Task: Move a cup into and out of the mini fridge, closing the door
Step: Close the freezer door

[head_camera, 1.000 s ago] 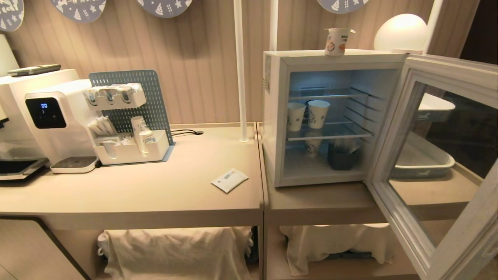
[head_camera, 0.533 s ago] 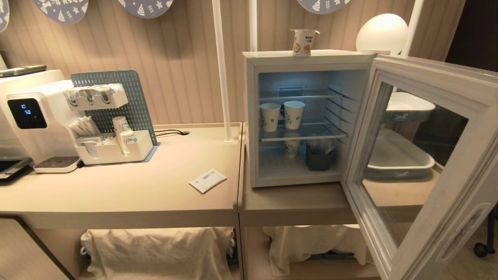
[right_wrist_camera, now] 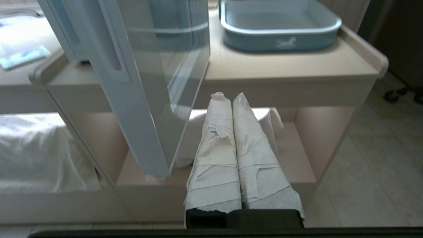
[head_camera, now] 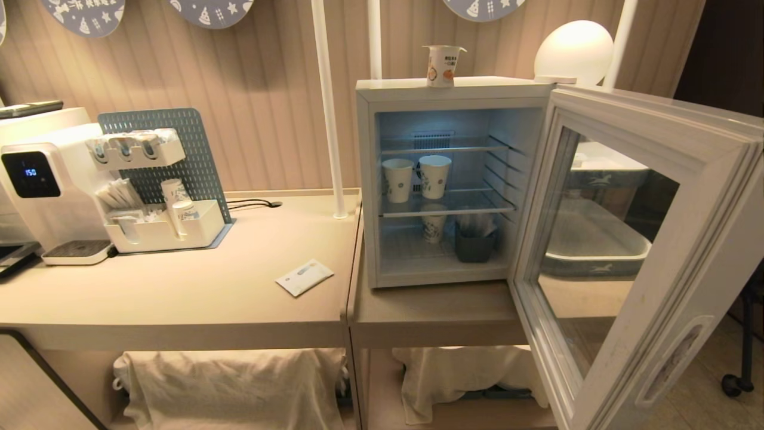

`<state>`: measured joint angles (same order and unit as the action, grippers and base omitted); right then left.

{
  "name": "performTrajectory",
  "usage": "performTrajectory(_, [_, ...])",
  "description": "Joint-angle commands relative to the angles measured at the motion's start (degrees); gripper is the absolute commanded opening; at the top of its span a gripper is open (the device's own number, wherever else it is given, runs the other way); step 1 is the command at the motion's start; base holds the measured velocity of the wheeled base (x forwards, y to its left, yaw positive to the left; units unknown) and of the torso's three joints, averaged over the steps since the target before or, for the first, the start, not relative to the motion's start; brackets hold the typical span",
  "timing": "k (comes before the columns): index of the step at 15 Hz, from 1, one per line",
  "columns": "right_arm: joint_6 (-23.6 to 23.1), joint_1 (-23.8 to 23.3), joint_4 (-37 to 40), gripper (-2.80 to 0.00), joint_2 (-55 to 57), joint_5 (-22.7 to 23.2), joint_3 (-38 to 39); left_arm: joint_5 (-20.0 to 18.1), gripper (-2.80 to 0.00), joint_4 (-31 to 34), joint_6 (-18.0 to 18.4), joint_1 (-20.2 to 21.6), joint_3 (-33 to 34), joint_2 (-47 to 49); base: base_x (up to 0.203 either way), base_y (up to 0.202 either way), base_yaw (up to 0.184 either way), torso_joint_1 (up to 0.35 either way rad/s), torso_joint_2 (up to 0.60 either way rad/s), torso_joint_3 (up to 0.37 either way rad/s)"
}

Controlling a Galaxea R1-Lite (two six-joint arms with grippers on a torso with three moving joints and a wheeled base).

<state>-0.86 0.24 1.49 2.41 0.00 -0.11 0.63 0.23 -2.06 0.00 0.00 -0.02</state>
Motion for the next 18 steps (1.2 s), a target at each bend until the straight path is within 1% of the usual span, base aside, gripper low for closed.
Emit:
performTrajectory(1, [-0.37, -0.01, -0.27, -2.80, 5.45, 0.00, 0.09, 0.07, -2.80, 0.03, -0.05, 0.00, 0.09, 0.02, 0.000, 0.000, 0.000, 0.000, 0.00, 0.000])
performTrajectory(2, [-0.11, -0.04, -0.48, -2.80, 5.67, 0.00, 0.02, 0.07, -2.80, 0.03, -0.05, 0.00, 0.09, 0.02, 0.000, 0.000, 0.000, 0.000, 0.00, 0.000])
performTrajectory(3, [1.68, -0.01, -0.87, -2.80, 5.53, 0.04, -1.51, 0.07, -2.80, 0.03, -0.05, 0.00, 0.09, 0.02, 0.000, 0.000, 0.000, 0.000, 0.00, 0.000])
performTrajectory(4, [5.55, 0.00, -0.85, -2.80, 6.19, -0.05, -5.41, 0.07, -2.80, 0.03, -0.05, 0.00, 0.09, 0.02, 0.000, 0.000, 0.000, 0.000, 0.00, 0.000])
performTrajectory(5, [9.79, 0.17, -0.51, -2.80, 7.92, -0.50, -11.06, 0.07, -2.80, 0.03, -0.05, 0.00, 0.09, 0.02, 0.000, 0.000, 0.000, 0.000, 0.00, 0.000])
performTrajectory(6, [13.37, 0.51, -0.26, -2.80, 11.59, -2.11, -16.47, 0.00, -2.80, 0.03, -0.05, 0.00, 0.09, 0.02, 0.000, 0.000, 0.000, 0.000, 0.00, 0.000])
performTrajectory(7, [16.47, 1.04, -0.50, -2.80, 16.79, -4.90, -19.70, 0.07, -2.80, 0.03, -0.05, 0.00, 0.09, 0.02, 0.000, 0.000, 0.000, 0.000, 0.00, 0.000])
performTrajectory(9, [24.51, 1.69, -1.57, -2.80, 27.24, -9.11, -24.39, 0.07, -2.80, 0.03, -0.05, 0.00, 0.09, 0.02, 0.000, 0.000, 0.000, 0.000, 0.00, 0.000])
performTrajectory(10, [28.97, 1.60, -1.86, -2.80, 32.65, -10.33, -26.28, 0.07, -2.80, 0.03, -0.05, 0.00, 0.09, 0.02, 0.000, 0.000, 0.000, 0.000, 0.00, 0.000])
performTrajectory(12, [35.94, 0.32, -2.42, -2.80, 42.66, -10.85, -28.90, 0.07, -2.80, 0.03, -0.05, 0.00, 0.09, 0.02, 0.000, 0.000, 0.000, 0.000, 0.00, 0.000])
performTrajectory(13, [39.15, -1.81, -2.66, -2.80, 48.14, -8.77, -30.33, 0.07, -2.80, 0.03, -0.05, 0.00, 0.09, 0.02, 0.000, 0.000, 0.000, 0.000, 0.00, 0.000])
performTrajectory(14, [41.03, -5.50, -2.90, -2.80, 52.24, -4.76, -31.49, -0.02, -2.80, 0.03, -0.05, 0.00, 0.09, 0.02, 0.000, 0.000, 0.000, 0.000, 0.00, 0.000])
performTrajectory(15, [42.32, -11.97, -3.39, -2.80, 55.87, 2.44, -32.67, 0.07, -2.80, 0.03, -0.05, 0.00, 0.09, 0.02, 0.000, 0.000, 0.000, 0.000, 0.00, 0.000])
performTrajectory(16, [43.13, -19.01, -4.12, -2.80, 60.54, 13.86, -33.82, 0.07, -2.80, 0.03, -0.05, 0.00, 0.09, 0.02, 0.000, 0.000, 0.000, 0.000, 0.00, 0.000])
performTrajectory(17, [43.63, -24.62, -4.97, -2.80, 65.76, 26.63, -34.85, 0.07, -2.80, 0.03, -0.05, 0.00, 0.09, 0.02, 0.000, 0.000, 0.000, 0.000, 0.00, 0.000])
performTrajectory(18, [43.96, -28.55, -6.02, -2.80, 71.16, 37.07, -35.74, 0.00, -2.80, 0.03, -0.05, 0.00, 0.09, 0.02, 0.000, 0.000, 0.000, 0.000, 0.00, 0.000])
